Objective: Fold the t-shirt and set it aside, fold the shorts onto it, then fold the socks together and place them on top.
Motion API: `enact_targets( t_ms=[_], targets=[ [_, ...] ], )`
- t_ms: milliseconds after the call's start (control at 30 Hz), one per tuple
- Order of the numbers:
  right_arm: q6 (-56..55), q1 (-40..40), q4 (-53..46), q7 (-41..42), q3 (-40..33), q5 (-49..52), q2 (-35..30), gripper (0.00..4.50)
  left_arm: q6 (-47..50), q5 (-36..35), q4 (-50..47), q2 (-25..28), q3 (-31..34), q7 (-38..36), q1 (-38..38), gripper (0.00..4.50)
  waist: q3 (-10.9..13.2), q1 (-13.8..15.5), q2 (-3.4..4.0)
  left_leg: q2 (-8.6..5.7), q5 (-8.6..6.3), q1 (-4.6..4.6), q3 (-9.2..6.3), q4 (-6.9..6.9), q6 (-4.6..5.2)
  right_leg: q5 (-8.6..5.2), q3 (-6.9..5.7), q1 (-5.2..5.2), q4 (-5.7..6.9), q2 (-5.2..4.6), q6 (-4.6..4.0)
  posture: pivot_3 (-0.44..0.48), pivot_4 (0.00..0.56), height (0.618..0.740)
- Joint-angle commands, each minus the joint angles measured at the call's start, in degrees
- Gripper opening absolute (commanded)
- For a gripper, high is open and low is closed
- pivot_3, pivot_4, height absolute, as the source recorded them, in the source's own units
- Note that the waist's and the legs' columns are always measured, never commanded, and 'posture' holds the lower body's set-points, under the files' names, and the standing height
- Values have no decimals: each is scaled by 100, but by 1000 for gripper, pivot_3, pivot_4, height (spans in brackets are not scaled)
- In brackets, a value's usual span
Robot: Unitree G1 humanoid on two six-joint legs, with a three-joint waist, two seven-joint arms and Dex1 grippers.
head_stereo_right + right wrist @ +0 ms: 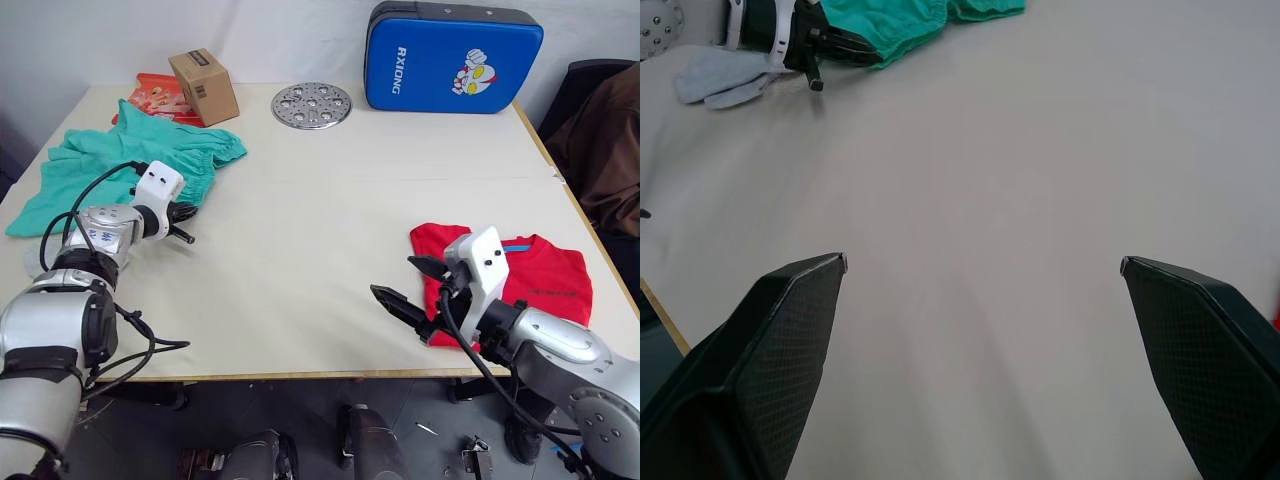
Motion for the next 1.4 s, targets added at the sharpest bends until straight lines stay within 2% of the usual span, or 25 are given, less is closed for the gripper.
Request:
enact_targets(
  t_ms=[33, 133, 333, 433, 567, 700, 900, 933, 1100, 1300, 1367, 1400],
  targets=[
    [-166, -86, -43, 134, 48, -61, -50, 4500, -128, -310, -658, -291, -100, -1203, -71, 39, 0, 19, 0, 0, 0, 0, 1, 1, 0, 0, 0, 1, 0, 0, 0, 0, 150, 740],
    [-194, -129, -11, 301, 132, -103, -96, 4500, 103, -542, -1400, -603, -238, -1998, 83, 39, 0, 50, 0, 0, -2, -12, -2, 19, 2, 0, -3, 1, -2, -1, 0, 0, 150, 740],
    [-176, -217, 6, 388, 219, -164, -81, 4500, 791, -795, -2778, -1076, -655, -2897, 290, 39, 0, 9, 0, 3, -4, -7, -5, 20, -1, 0, 3, 1, 5, 5, 0, 0, 150, 740],
    [-199, -111, -52, 385, 176, -189, -78, 4500, 1553, -996, -3788, -1269, -1012, -3488, 510, 39, 0, -20, 0, 5, -4, -8, -5, 20, -2, 0, 6, 0, 5, 8, 0, 0, 150, 740],
    [-234, 112, -253, 346, 165, -245, -72, 4500, 2639, -1268, -5447, -1232, -1748, -4336, 1177, 39, -1, -17, 2, 8, -5, -1, -5, 18, -5, -1, 17, 1, 8, 14, -1, 0, 150, 740],
    [-257, 311, -451, 360, 149, -337, -145, 4500, 3148, -1398, -6190, -1334, -2167, -4368, 1570, 39, -1, -17, 2, 8, -6, 8, -7, 20, -7, -4, 30, 4, 16, 16, -4, 0, 150, 740],
    [-248, 399, -598, 385, 114, -362, -252, 4500, 3677, -1559, -6314, -1796, -2254, -3825, 1631, 39, -1, -7, 2, 4, -7, 24, -15, 22, -4, -6, 35, 23, 14, 15, -1, 0, 150, 740],
    [-250, 388, -595, 391, 131, -373, -258, 4500, 3752, -1614, -6358, -1822, -2231, -3786, 1653, 476, -1, -17, 2, 4, -7, 24, -16, 21, -4, -6, 35, 23, 12, 15, -1, 0, 150, 740],
    [-250, 217, -502, 444, 171, -350, -288, 4500, 4413, -2146, -6833, -1670, -1993, -3805, 1698, 1838, -1, -34, 2, -11, -8, 39, -56, 5, -11, -6, 54, 23, 20, 26, -1, 0, 150, 740],
    [-264, 87, -385, 591, 281, -431, -301, 4500, 5424, -3279, -7661, -891, -1145, -4038, 1753, 3674, -2, -35, 3, -18, -8, 41, -70, 3, -13, -7, 61, 20, 22, 27, -1, 0, 150, 740],
    [-290, 36, -324, 722, 357, -560, -363, 4500, 5420, -3560, -7868, -572, -847, -4105, 1878, 4314, -2, -30, 4, -18, -8, 42, -71, 3, -13, -7, 62, 19, 23, 27, -2, 0, 150, 740],
    [-311, 15, -296, 792, 396, -637, -399, 4500, 5330, -3615, -7924, -436, -770, -4109, 1944, 4485, -2, -30, 5, -18, -8, 42, -73, 4, -13, -7, 62, 20, 22, 26, -2, 0, 150, 740]
  ],
)
